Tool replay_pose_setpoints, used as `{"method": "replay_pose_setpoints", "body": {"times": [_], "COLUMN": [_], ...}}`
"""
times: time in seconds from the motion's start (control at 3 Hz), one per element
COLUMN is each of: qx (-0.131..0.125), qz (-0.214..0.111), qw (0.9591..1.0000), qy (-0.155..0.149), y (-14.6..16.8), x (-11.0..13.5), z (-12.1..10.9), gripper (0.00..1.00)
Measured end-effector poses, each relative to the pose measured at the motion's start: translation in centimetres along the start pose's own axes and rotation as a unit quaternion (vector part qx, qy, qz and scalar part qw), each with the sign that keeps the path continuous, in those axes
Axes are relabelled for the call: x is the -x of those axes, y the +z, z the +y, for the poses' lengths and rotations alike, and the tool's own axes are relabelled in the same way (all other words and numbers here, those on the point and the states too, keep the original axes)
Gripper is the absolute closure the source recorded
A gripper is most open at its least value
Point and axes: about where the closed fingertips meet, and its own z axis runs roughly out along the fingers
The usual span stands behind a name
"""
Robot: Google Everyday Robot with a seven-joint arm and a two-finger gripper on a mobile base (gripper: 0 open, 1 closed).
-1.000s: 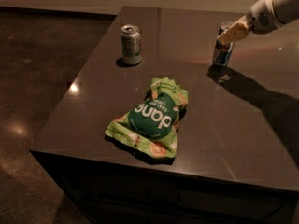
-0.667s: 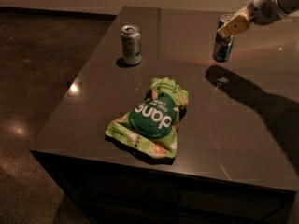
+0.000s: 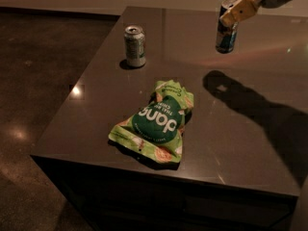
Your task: Pick redbull can
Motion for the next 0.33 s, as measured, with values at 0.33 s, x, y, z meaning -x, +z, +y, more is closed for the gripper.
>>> {"method": "replay_pose_setpoints", "body": {"times": [0.33], "qx": [0.0], "qz": [0.0], "qw": [1.0], "qy": [0.0], "y": [0.01], "x": [0.0], "z": [0.0], "gripper": [1.0]}}
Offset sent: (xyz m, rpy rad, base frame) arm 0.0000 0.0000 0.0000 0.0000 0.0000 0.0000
